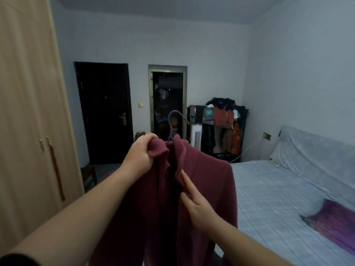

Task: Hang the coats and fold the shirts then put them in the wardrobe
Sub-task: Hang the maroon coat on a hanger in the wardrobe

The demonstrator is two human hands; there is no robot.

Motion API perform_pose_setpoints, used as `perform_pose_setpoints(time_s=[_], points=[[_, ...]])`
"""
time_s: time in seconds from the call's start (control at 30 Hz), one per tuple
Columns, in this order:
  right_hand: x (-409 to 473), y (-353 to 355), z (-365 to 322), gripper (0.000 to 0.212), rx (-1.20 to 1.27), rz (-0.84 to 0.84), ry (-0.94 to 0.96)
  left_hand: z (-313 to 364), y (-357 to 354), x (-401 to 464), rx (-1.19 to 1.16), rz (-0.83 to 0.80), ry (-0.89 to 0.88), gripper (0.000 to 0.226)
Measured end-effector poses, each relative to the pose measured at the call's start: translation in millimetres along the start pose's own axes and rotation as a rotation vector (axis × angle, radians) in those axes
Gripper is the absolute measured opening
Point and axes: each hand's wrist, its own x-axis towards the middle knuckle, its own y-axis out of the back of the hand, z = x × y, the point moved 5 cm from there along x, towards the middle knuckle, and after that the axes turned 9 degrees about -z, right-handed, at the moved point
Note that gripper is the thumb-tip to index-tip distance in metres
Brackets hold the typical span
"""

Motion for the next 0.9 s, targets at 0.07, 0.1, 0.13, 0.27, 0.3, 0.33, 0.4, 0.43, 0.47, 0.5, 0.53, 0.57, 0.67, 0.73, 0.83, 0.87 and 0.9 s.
perform_pose_setpoints(time_s=[0.07, 0.1, 0.13, 0.27, 0.3, 0.33, 0.4, 0.43, 0.47, 0.5, 0.53, 0.57, 0.67, 0.73, 0.83, 0.87, 0.9], points=[[2, 14, 5, 0.071, -0.141, -0.044, -0.084, 9, 6, 7, 0.015, 0.023, -0.066, 0.033], [2, 24, 4, 0.074, -0.214, -0.060, -0.127, 14, 9, 11, 0.023, 0.032, -0.092, 0.035], [3, 37, 1, 0.074, -0.283, -0.040, -0.165, 19, 13, 14, 0.031, 0.041, -0.117, 0.036], [1, 96, -43, 0.037, -0.453, 0.339, -0.030, 35, 31, 24, 0.050, 0.079, -0.203, 0.038], [-1, 106, -59, 0.029, -0.510, 0.439, 0.044, 37, 34, 25, 0.053, 0.084, -0.217, 0.038], [-2, 113, -76, 0.025, -0.544, 0.516, 0.122, 40, 35, 24, 0.058, 0.088, -0.227, 0.038], [4, 122, -105, 0.018, -0.534, 0.562, 0.223, 43, 37, 21, 0.073, 0.097, -0.236, 0.037], [12, 124, -116, 0.008, -0.472, 0.535, 0.212, 44, 37, 19, 0.079, 0.101, -0.238, 0.037], [22, 124, -125, 0.013, -0.399, 0.489, 0.152, 47, 36, 17, 0.086, 0.104, -0.247, 0.038], [32, 123, -132, 0.032, -0.362, 0.434, 0.081, 49, 34, 15, 0.095, 0.103, -0.257, 0.040], [41, 121, -138, 0.049, -0.401, 0.369, -0.001, 52, 32, 12, 0.107, 0.095, -0.261, 0.042], [48, 116, -143, 0.057, -0.499, 0.311, -0.071, 55, 30, 10, 0.118, 0.087, -0.259, 0.044], [59, 99, -149, 0.049, -0.854, 0.223, -0.190, 62, 25, 4, 0.145, 0.081, -0.246, 0.045], [63, 96, -145, 0.030, -0.929, 0.237, -0.209, 62, 25, -2, 0.163, 0.083, -0.248, 0.044], [68, 104, -134, 0.021, -0.597, 0.274, -0.217, 55, 28, -9, 0.182, 0.069, -0.229, 0.040], [67, 109, -128, 0.020, -0.363, 0.310, -0.253, 52, 30, -11, 0.181, 0.075, -0.221, 0.040], [66, 112, -119, 0.019, -0.072, 0.353, -0.291, 50, 33, -12, 0.179, 0.086, -0.217, 0.040]])
